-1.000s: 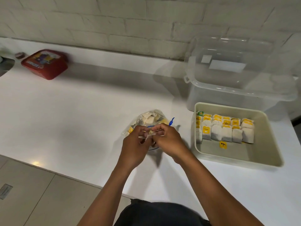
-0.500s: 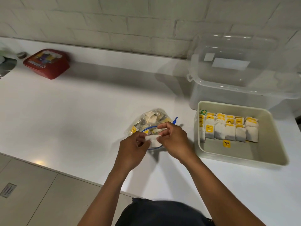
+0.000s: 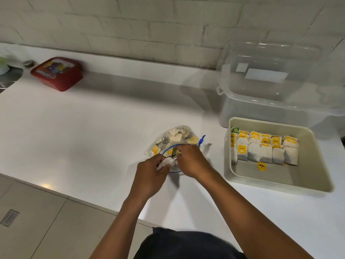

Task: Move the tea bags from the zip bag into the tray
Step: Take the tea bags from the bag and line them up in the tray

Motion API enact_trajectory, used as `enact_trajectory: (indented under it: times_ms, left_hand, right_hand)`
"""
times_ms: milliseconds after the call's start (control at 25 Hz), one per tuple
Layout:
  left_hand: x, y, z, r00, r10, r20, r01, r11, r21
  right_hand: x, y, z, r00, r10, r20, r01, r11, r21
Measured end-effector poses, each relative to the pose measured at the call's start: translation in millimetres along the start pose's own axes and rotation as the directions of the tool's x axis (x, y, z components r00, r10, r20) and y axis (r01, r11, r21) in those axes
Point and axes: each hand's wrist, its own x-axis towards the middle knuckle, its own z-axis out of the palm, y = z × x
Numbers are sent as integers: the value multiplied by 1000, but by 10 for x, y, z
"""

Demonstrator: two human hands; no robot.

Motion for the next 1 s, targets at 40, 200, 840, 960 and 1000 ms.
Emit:
enact_trajectory:
  times_ms: [40, 200, 840, 960, 1000]
  left_hand:
    - [-6, -18, 1, 1000, -2, -16, 2, 1000, -9]
    - [-37, -23, 8, 998, -5, -66, 1, 998, -68]
    - [-119, 286, -26, 995, -94, 22, 97, 968, -233]
    - [-144, 442, -36, 999, -3, 40, 13, 965, -263]
    - [-142, 512, -26, 999, 28, 34, -18, 964, -264]
  right_hand:
    - [64, -20, 55, 1000, 20, -13, -20, 1000, -15]
    - [234, -57, 271, 980, 157, -123, -146, 985, 96]
    - [-513, 12, -585, 976, 207, 63, -204, 786, 584]
    - [-580, 161, -750, 978, 205, 31, -171, 714, 679]
    - [-603, 206, -802, 981, 194, 6, -145, 708, 691]
